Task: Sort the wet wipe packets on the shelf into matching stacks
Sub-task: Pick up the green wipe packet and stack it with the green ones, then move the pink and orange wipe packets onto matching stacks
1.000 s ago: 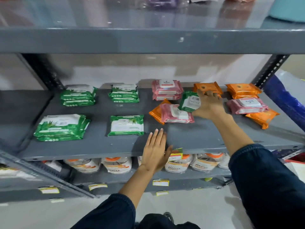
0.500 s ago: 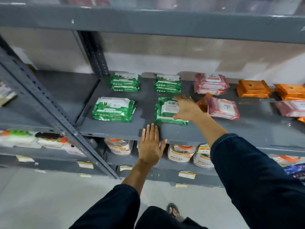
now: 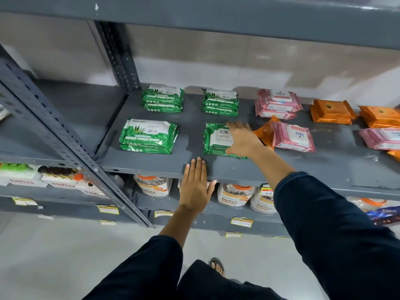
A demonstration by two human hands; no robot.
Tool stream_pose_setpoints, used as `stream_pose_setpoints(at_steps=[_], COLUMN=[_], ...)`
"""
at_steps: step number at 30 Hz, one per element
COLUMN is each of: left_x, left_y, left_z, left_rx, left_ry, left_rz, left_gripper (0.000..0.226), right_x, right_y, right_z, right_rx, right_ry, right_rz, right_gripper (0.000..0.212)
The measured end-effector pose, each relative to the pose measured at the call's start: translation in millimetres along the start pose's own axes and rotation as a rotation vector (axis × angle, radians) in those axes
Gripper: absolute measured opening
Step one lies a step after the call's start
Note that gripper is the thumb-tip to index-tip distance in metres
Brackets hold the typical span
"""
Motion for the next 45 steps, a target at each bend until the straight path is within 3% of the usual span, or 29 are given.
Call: stream_pose_setpoints(at_steps=[5, 8, 13, 21, 27, 33, 37, 45], left_x=[-0.1, 13.4, 75.7, 158.3, 184.2, 183.1, 183.1, 182.3], left_y=[0.6, -4.8, -28.4, -63.7, -84.0, -86.8, -88.3, -90.2], left_z=[0.5, -5.2, -7.0, 17.5, 41.8, 60.7, 64.1, 65.2], left_rx=[0.027, 0.063, 0.072, -0.016, -0.05, -0.058, -0.074, -0.074], left_ry=[0.006, 0.047, 0.115, 0.124, 0.138, 0.102, 0.089, 0.046], left_rz=[0.004, -0.003, 0.142, 0.334, 0.219, 0.023, -0.003, -0.002], left_gripper=[0.068, 0.07, 0.067, 0.071, 0.077, 0.071, 0.064, 0.073], right_x=[0.1, 9.8, 57.8, 156.8, 199.3, 212.2, 208.4, 205.5], right_y=[-0.7, 4.6, 32.9, 69.6, 56.6, 27.7, 15.6, 12.6], right_z=[1.4, -3.1, -23.5, -26.4, -25.2, -26.6, -24.6, -25.5], right_rx=[-0.036, 0.009, 0.195, 0.177, -0.039, -0.1, -0.108, -0.047], right_ry=[0.028, -0.097, -0.252, -0.259, -0.118, -0.045, -0.039, -0.053], right_rz=[-0.012, -0.002, 0.091, 0.237, 0.208, 0.049, -0.014, -0.029], right_gripper=[0.095, 0.1, 0.083, 0.072, 0.103, 0.115, 0.111, 0.093])
Point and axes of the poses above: each hand's wrist, its own y-axis away from the middle knuckle, its own z-axis out of the palm, x = y × z, the point moved 2 cm from there along -y, towards the middle knuckle, and after that the axes turned 2 degrees about z, right-handed, at the moved point
